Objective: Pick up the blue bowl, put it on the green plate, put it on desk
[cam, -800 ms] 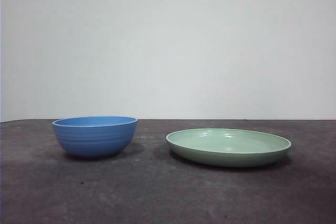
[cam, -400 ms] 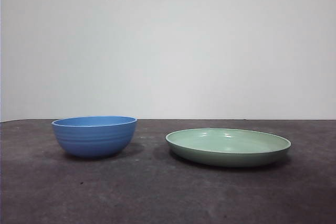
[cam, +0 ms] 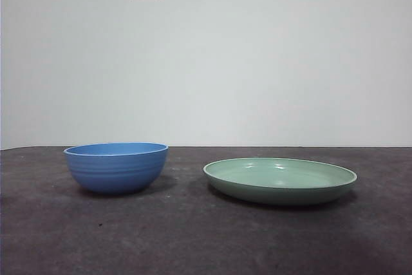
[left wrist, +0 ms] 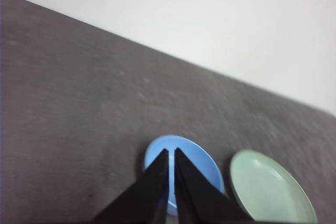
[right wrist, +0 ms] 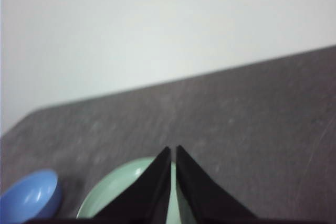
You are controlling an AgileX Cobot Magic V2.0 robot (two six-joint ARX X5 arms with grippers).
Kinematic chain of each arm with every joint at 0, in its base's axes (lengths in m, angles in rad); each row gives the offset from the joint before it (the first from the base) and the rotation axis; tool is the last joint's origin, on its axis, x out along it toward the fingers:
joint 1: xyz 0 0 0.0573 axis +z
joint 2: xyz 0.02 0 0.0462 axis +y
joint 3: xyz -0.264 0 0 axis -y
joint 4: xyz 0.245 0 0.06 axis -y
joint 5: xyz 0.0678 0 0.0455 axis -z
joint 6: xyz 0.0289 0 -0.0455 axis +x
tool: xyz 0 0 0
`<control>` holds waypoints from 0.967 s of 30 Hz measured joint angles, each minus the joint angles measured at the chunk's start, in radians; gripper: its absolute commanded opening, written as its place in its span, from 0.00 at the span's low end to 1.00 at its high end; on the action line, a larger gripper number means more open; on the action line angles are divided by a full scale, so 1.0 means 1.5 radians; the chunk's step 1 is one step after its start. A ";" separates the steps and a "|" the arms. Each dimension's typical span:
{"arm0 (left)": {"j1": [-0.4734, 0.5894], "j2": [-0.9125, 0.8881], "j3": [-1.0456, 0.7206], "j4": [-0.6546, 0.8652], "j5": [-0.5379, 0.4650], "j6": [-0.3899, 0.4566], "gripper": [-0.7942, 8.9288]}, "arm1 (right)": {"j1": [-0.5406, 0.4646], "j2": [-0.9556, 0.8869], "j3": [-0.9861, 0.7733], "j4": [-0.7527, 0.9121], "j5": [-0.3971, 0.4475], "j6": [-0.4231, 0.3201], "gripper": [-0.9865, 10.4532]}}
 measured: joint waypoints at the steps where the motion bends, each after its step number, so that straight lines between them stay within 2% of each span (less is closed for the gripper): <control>1: 0.000 0.026 0.021 -0.015 0.021 0.019 0.10 | 0.000 0.028 0.026 -0.027 -0.016 -0.013 0.09; 7: -0.017 0.145 0.112 -0.107 0.101 0.101 0.10 | 0.001 0.175 0.150 -0.160 -0.096 -0.093 0.09; 12: -0.055 0.231 0.180 -0.211 0.109 0.169 0.10 | 0.027 0.276 0.230 -0.257 -0.101 -0.160 0.09; 17: -0.120 0.299 0.219 -0.291 0.109 0.233 0.10 | 0.080 0.355 0.292 -0.350 -0.101 -0.223 0.09; 22: -0.172 0.315 0.226 -0.318 0.110 0.261 0.10 | 0.134 0.396 0.307 -0.408 -0.094 -0.265 0.09; 29: -0.181 0.318 0.226 -0.312 0.110 0.270 0.12 | 0.162 0.403 0.307 -0.411 -0.085 -0.278 0.11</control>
